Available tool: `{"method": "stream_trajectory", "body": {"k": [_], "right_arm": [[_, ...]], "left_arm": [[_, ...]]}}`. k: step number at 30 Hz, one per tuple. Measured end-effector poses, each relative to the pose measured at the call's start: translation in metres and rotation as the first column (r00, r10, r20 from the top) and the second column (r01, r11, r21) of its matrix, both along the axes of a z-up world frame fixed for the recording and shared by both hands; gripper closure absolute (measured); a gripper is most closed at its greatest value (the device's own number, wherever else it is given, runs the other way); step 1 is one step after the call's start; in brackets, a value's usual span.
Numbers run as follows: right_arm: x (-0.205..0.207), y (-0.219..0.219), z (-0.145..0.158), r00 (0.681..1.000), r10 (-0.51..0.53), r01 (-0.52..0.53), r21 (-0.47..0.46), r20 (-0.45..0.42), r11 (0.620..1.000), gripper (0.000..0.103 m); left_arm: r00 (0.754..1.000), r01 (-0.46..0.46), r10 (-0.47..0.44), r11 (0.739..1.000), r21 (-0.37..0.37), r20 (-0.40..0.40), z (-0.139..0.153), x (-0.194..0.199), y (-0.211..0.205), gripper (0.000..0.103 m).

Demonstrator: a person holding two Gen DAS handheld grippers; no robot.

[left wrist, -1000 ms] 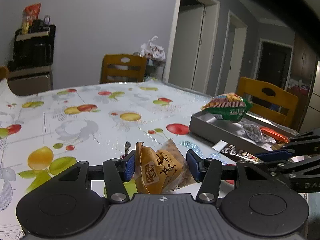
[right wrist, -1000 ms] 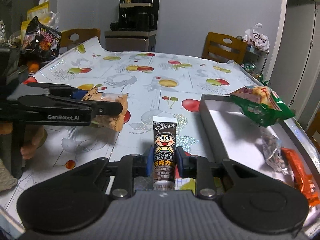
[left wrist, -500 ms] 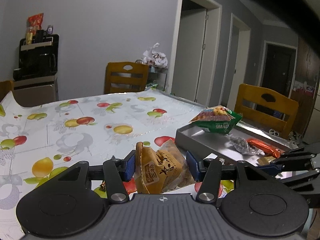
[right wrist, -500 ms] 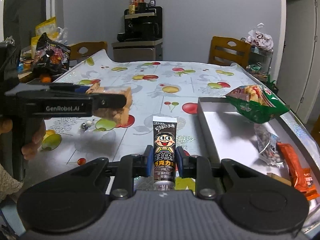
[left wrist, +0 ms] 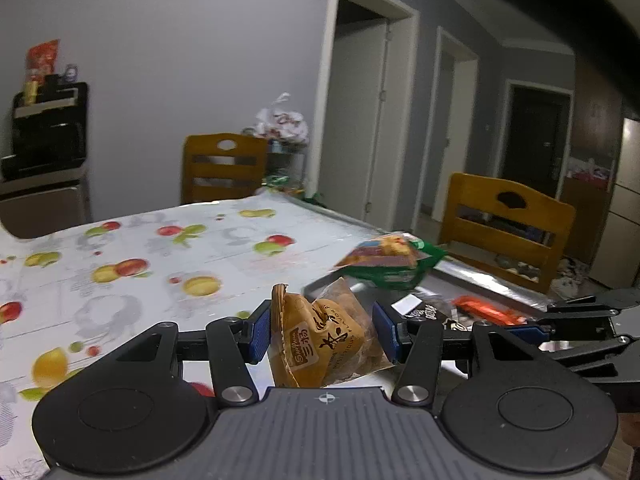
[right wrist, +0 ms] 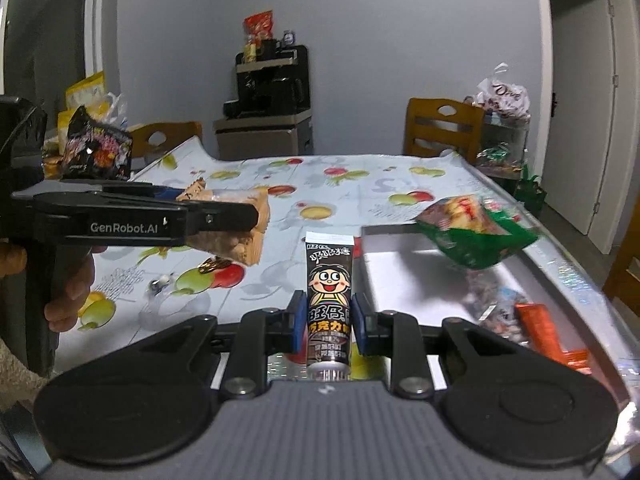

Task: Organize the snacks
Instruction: 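Carry the pastry bag and cartoon tube toward the white box, then lower the pastry bag and cartoon tube into the box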

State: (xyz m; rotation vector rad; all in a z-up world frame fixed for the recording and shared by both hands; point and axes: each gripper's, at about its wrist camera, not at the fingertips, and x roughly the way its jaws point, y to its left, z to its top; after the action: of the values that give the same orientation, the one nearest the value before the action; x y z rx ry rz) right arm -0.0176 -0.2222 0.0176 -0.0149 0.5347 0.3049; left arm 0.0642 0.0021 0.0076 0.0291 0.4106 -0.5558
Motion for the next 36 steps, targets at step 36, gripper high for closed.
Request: {"method": "stream_trajectory", "body": {"k": [36], "right_arm": [[-0.027,-0.178,-0.018,0.938,-0.345,0.345,0.059,-0.015,0.937,0.080]], "left_arm": [[0.948,0.289,-0.281,0.957,0.030,-0.146,-0.038,-0.014,-0.146,0.050]]}}
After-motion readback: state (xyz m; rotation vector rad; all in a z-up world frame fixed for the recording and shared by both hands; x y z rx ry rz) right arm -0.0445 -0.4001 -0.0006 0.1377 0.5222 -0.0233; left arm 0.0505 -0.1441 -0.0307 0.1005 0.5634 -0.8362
